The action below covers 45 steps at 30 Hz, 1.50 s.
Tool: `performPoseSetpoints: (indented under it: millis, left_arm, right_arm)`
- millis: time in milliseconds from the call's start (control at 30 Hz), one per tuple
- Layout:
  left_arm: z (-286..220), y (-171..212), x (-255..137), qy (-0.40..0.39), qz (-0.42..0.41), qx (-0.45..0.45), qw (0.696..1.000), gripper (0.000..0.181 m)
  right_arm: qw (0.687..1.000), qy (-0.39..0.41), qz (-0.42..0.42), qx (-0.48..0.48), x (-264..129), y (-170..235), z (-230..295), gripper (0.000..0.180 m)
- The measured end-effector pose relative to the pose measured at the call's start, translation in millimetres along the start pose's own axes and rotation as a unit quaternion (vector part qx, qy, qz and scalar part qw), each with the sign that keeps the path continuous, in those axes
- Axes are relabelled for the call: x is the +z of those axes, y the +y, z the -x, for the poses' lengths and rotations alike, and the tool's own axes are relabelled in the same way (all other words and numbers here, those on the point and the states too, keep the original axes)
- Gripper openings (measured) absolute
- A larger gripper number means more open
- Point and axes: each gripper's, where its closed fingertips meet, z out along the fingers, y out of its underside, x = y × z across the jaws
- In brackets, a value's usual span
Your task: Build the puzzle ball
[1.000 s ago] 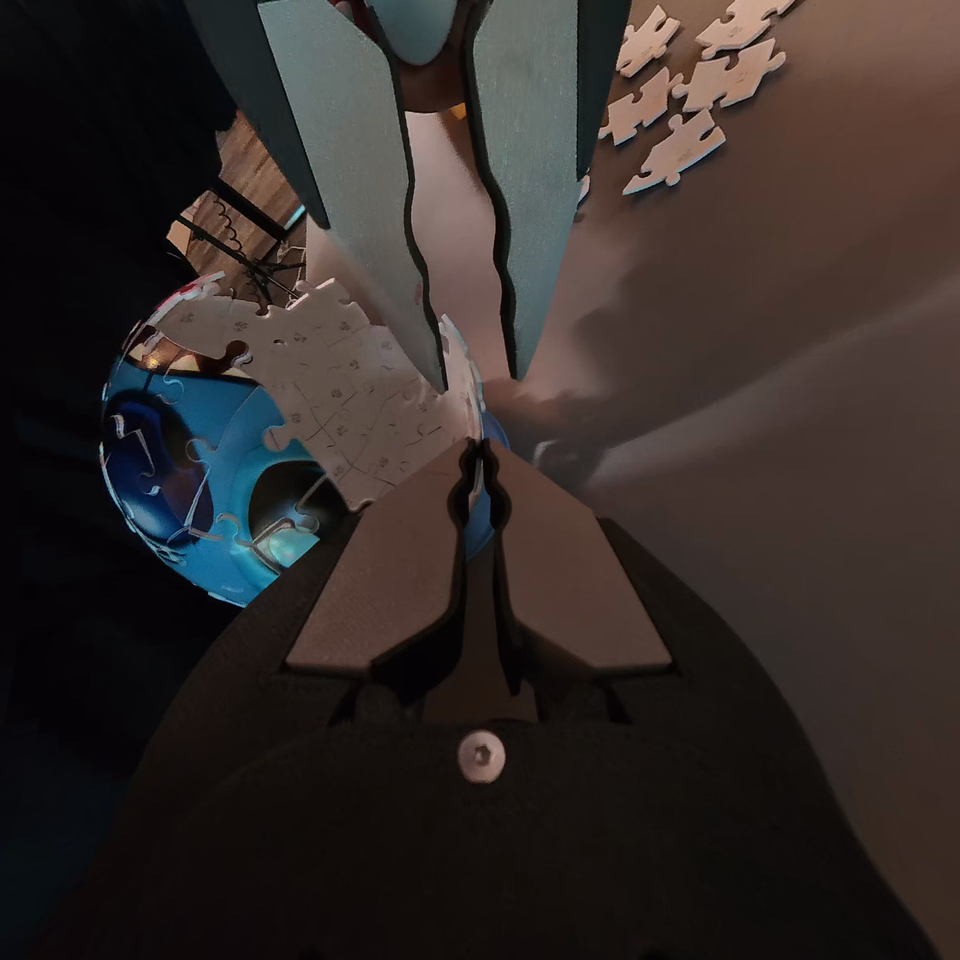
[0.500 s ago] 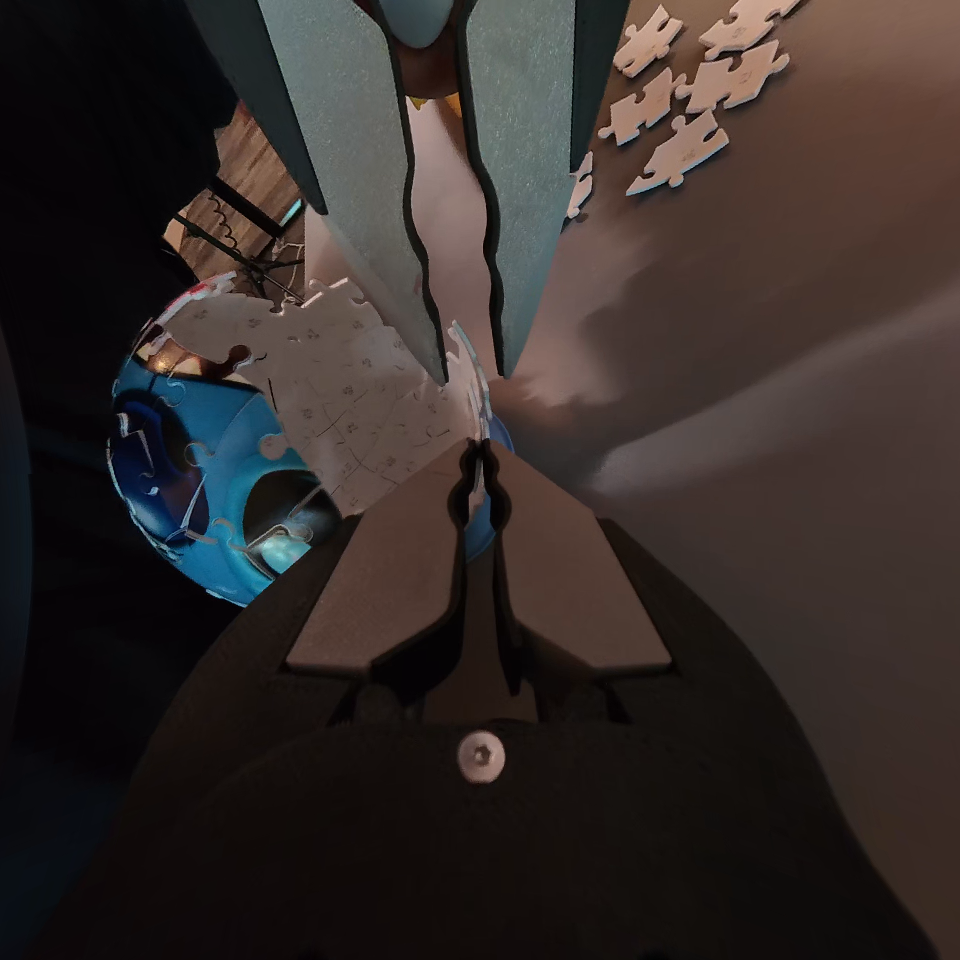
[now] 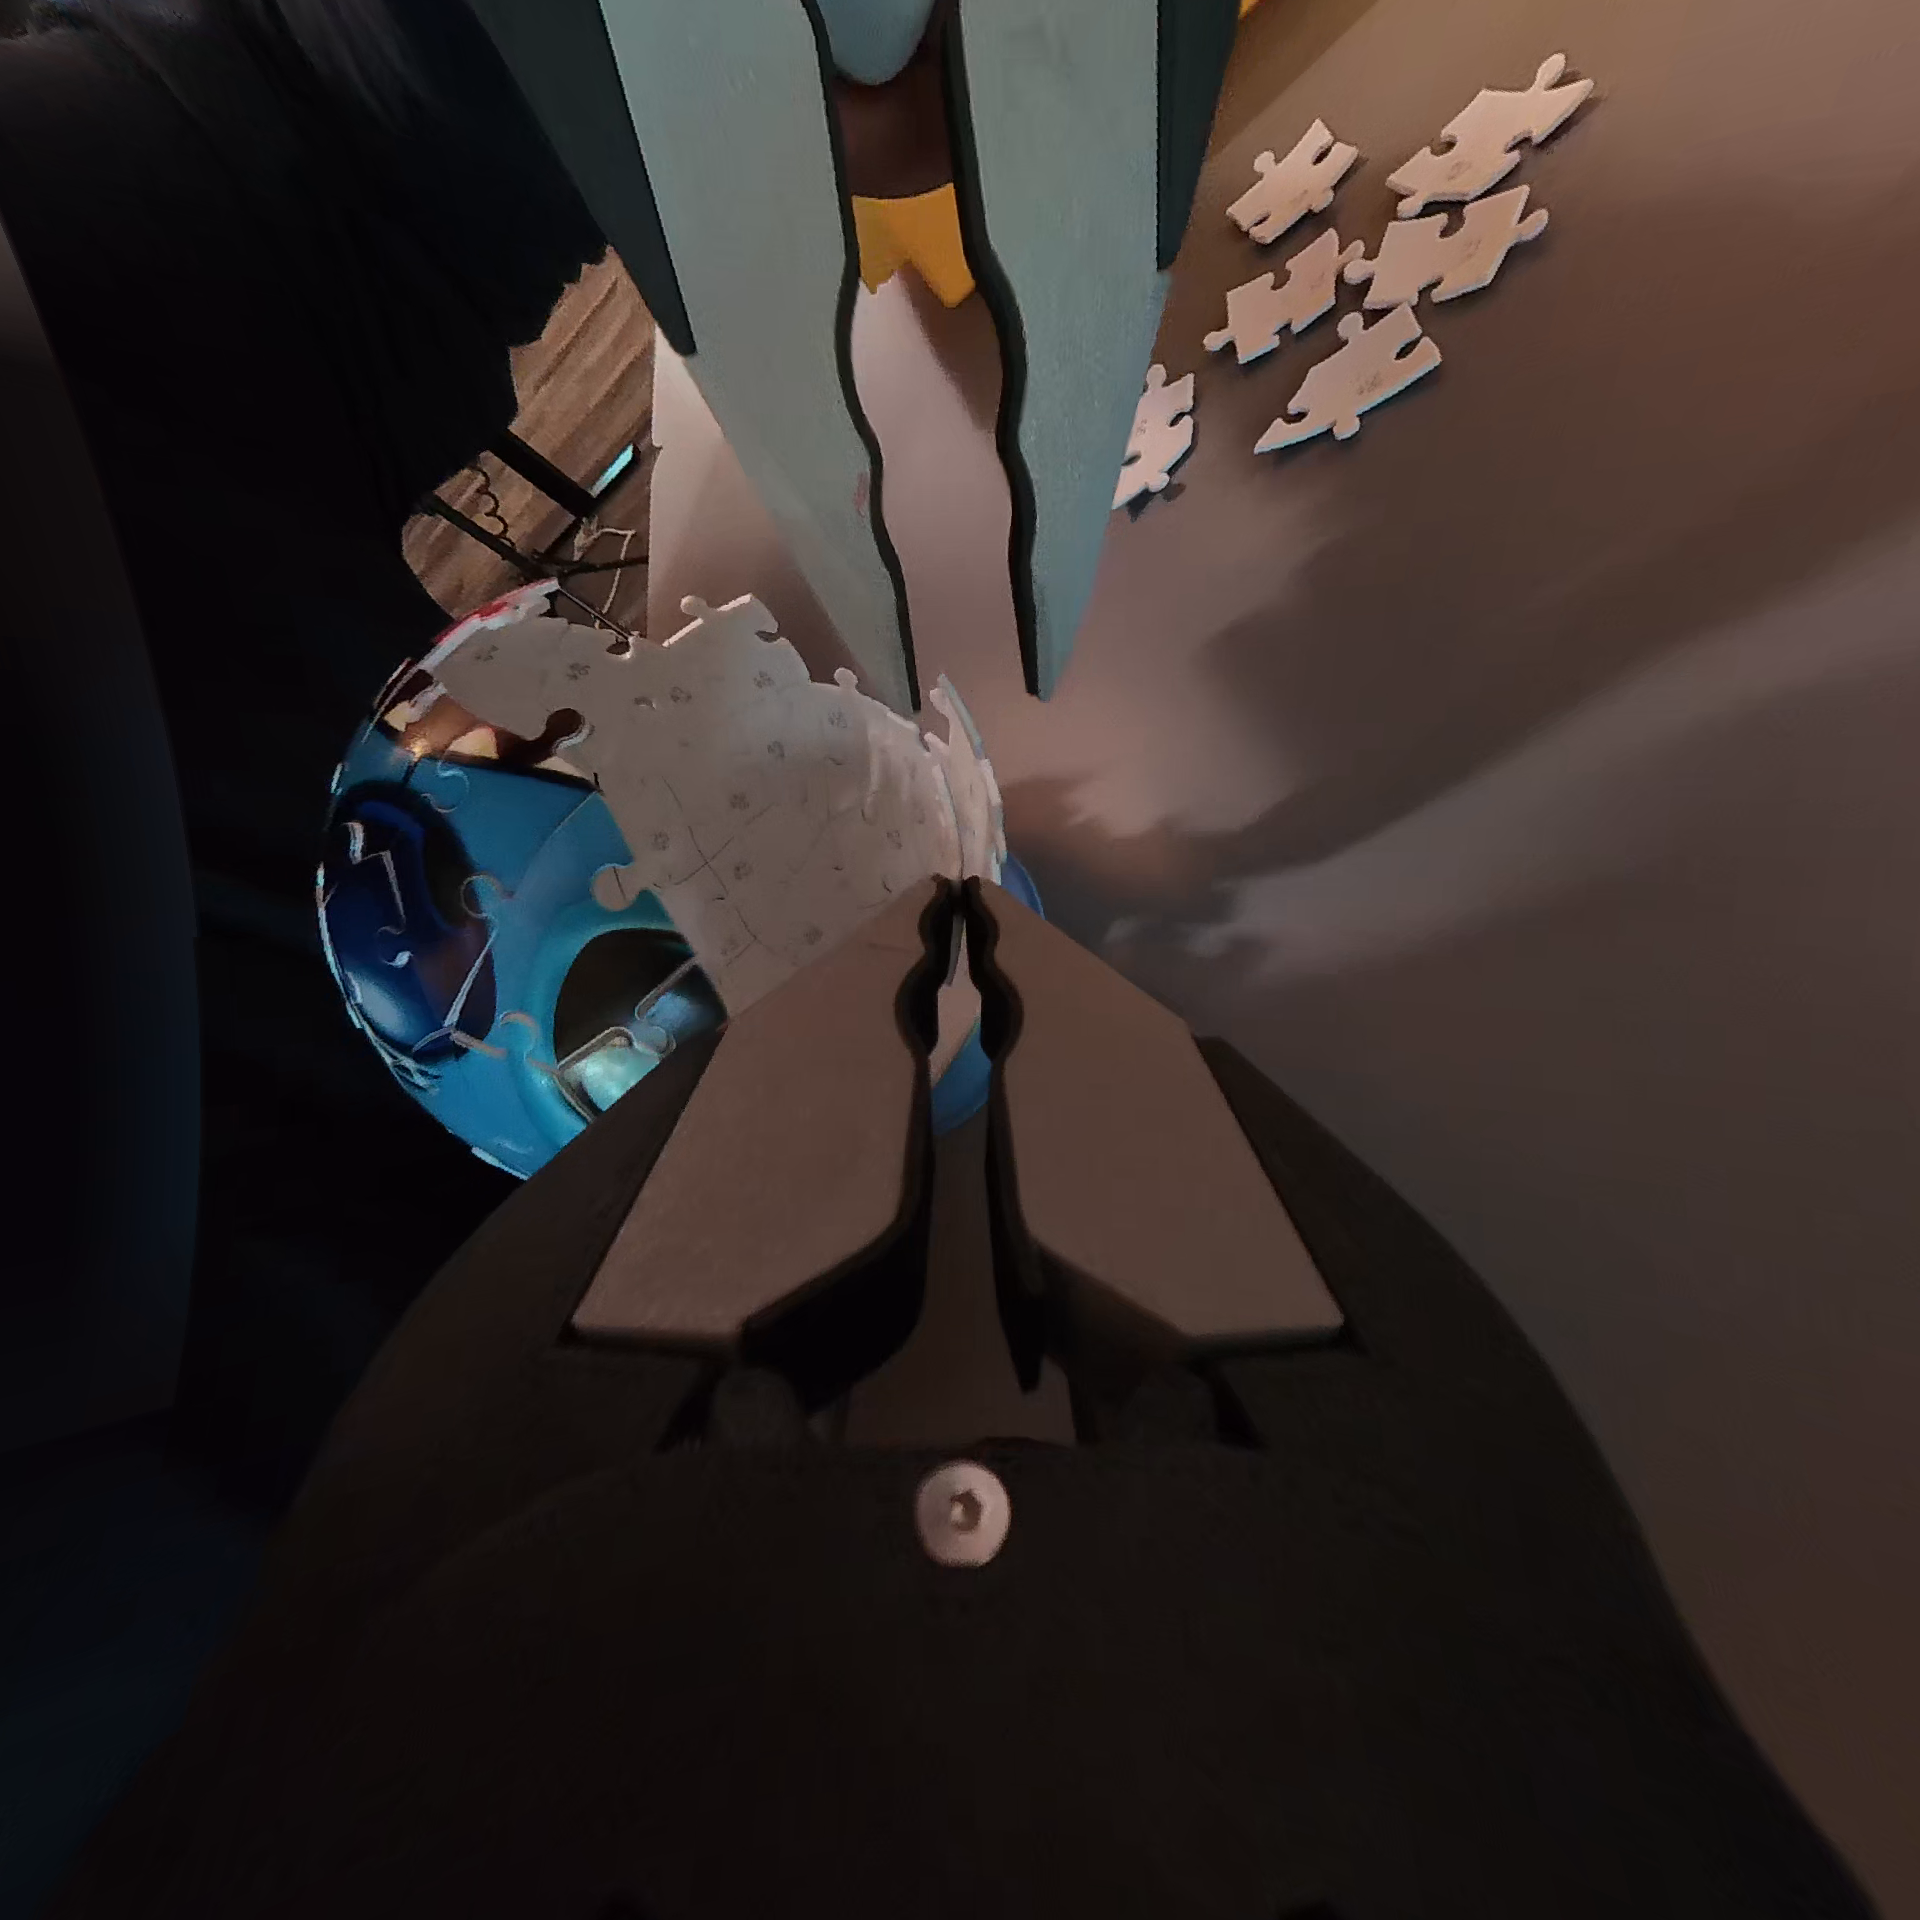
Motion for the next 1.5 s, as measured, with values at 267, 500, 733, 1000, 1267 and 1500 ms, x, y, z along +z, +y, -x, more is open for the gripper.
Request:
performPoseSetpoints:
  millis: [267, 500, 733, 1000, 1267, 1500]
  left_arm:
    - [0, 6, -30, -0.058, -0.101, -0.013, 0.993, 0.023]
    - [4, 27, -49, -0.108, -0.227, -0.053, 0.966, 0.024]
    - [2, 13, -56, -0.116, -0.272, -0.030, 0.955, 0.025]
    - [-9, -28, -49, -0.093, -0.256, 0.000, 0.962, 0.028]
    - [-24, -38, -44, -0.068, -0.294, 0.026, 0.953, 0.000]
    - [-12, -21, -60, -0.098, -0.336, 0.006, 0.937, 0.000]
  right_arm:
    - [0.999, 0.012, -0.030, 0.004, -20, -1, -8, 0.000]
    - [0.999, -0.015, -0.051, -0.012, -22, 0, -8, 0.000]
    - [0.993, -0.009, -0.085, -0.080, -19, -22, -6, 0.000]
    - [0.987, 0.012, -0.071, -0.145, -15, -60, 13, 0.000]
    - [0.984, -0.004, -0.091, -0.152, -17, -69, 25, 0.000]
    - [0.987, -0.020, -0.090, -0.133, -45, -50, 7, 0.009]
